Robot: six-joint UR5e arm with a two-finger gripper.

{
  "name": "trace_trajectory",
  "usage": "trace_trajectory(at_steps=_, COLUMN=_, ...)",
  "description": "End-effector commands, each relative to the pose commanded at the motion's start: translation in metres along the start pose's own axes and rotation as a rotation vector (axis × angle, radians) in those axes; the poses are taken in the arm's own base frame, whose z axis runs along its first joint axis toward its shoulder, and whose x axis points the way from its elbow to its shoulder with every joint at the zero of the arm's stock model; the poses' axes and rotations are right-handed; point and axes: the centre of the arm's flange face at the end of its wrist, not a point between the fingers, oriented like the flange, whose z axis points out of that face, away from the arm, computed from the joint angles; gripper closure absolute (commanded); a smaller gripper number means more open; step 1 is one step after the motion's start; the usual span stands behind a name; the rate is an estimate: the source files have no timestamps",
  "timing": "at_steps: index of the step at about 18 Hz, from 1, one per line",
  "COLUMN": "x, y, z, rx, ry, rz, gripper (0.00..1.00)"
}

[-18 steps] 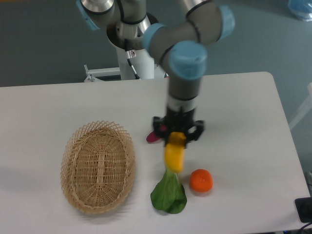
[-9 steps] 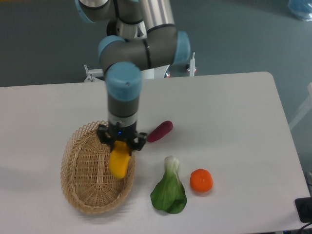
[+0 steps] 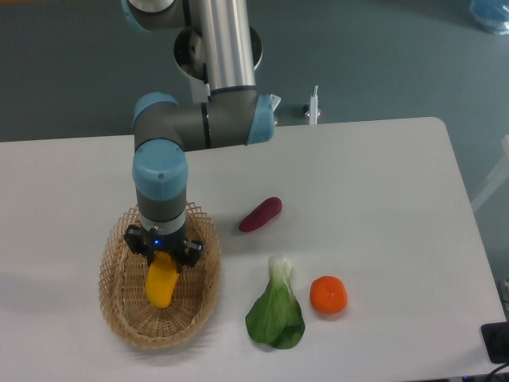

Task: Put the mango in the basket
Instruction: 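Lower the mango into the basket and open the gripper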

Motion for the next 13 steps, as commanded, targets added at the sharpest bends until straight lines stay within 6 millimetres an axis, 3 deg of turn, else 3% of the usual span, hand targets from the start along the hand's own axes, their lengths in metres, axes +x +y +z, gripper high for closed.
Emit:
trace_trajectory(at_steps=6, x=0.001, y=-0.003, z=0.004, rx=0.022, ry=-0.017, rz=0.004, gripper=0.45)
trace_trajectory(at_steps=7, x=0.001, y=-0.003, z=0.004, rx=0.022, ry=-0.018, rz=0.008, gripper=0.35)
trace_trajectory(at_steps=9, x=0.0, y=-0.005, z=-0.002, rx=0.034, ry=-0.022, rz=0.013, gripper=0.0)
trace_trajectory(at_steps=13, x=0.0, y=-0.005, z=-0.007, rx=0.041, ry=-0.025, rz=0.012, gripper=0.0)
